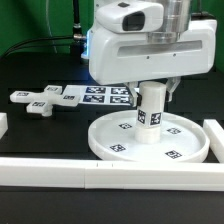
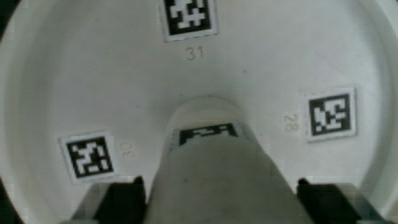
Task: Assemble round table
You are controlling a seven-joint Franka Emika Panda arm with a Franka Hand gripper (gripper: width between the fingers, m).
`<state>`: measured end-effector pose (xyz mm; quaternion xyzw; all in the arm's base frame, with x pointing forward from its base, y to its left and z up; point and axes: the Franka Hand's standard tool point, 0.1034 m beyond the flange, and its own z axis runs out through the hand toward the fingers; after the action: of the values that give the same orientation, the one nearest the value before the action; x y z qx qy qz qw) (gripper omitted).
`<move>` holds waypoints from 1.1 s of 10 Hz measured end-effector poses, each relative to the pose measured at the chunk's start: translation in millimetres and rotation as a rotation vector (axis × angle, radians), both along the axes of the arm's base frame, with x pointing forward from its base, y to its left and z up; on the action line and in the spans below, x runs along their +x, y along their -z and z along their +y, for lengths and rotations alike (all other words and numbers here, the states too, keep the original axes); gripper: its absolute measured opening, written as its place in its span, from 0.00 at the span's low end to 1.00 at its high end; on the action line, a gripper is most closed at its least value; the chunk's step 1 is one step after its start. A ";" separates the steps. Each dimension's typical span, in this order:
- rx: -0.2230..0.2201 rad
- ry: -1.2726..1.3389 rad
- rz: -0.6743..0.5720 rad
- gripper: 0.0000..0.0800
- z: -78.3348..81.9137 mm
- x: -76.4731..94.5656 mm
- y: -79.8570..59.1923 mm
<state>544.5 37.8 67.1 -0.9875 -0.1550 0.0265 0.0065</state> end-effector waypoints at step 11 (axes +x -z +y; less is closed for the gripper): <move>0.049 0.962 0.063 0.51 2.7 -2.1 1.0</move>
Offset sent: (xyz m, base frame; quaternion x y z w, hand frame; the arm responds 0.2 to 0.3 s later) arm 0.0000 0.0000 0.0000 0.0000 0.0000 0.1938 0.9810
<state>542.4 40.5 66.1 -0.9455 0.3189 0.0466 0.0459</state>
